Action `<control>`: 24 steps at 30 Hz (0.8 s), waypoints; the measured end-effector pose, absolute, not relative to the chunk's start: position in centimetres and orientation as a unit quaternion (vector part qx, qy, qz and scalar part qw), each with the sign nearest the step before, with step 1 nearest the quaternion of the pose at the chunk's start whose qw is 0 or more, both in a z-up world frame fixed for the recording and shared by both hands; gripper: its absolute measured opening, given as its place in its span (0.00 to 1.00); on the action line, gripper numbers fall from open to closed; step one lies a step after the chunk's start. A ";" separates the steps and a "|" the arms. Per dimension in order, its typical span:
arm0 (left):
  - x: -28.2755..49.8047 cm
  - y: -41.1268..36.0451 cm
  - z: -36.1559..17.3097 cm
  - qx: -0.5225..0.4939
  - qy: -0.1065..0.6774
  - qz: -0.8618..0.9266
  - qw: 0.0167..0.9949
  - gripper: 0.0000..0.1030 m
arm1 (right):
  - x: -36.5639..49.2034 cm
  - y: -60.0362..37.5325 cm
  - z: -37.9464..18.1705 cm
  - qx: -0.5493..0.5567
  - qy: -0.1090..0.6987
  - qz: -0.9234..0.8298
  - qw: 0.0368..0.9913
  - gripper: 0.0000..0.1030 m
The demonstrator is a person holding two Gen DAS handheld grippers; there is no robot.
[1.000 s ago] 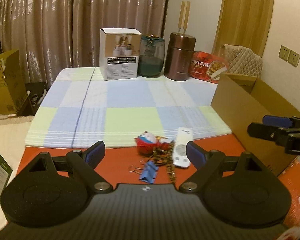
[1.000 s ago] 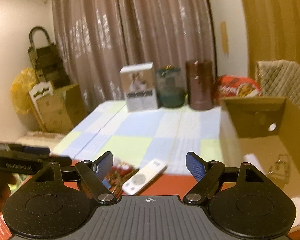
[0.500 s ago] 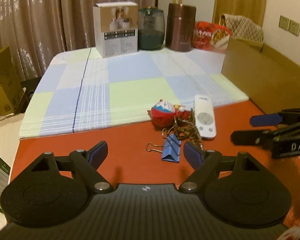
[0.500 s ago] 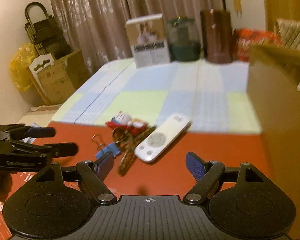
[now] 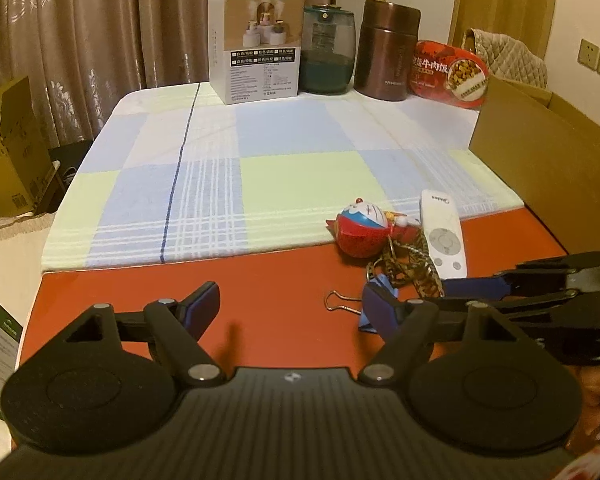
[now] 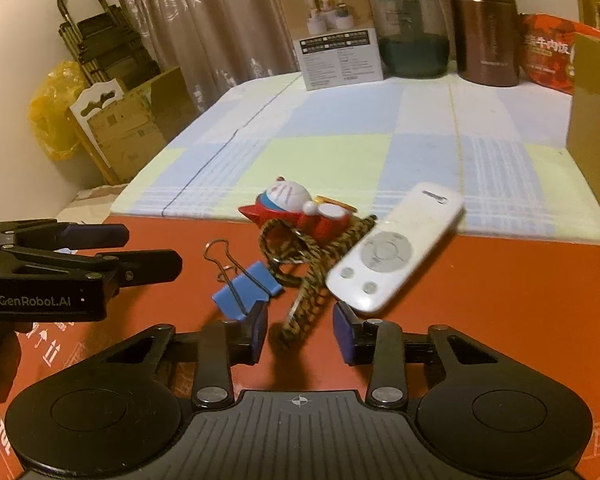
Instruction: Organize rigid objects
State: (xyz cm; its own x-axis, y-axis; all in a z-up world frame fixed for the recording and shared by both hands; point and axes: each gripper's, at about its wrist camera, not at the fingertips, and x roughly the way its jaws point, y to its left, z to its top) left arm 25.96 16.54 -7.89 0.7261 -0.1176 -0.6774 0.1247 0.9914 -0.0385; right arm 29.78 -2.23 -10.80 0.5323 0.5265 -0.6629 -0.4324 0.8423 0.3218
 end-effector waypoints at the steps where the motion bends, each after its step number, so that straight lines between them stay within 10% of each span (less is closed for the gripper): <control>1: 26.0 16.6 -7.9 0.001 0.364 -0.067 0.929 0.70 | 29.8 -2.0 -10.8 0.053 0.397 0.272 0.875 0.20; 6: 26.0 15.9 -8.1 0.006 0.367 -0.093 0.926 0.60 | 30.1 -2.6 -10.8 0.046 0.404 0.252 0.878 0.02; 24: 26.9 12.9 -9.2 -0.028 0.381 -0.149 0.912 0.01 | 26.1 -7.8 -8.9 -0.014 0.428 0.248 0.869 0.01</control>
State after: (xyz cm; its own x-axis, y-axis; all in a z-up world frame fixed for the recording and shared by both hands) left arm 26.93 12.85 -9.18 0.6651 -0.2927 -0.6870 0.2504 0.9541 -0.1641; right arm 26.07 -7.84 -8.90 0.5095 0.4191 -0.7515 -0.4440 0.8762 0.1877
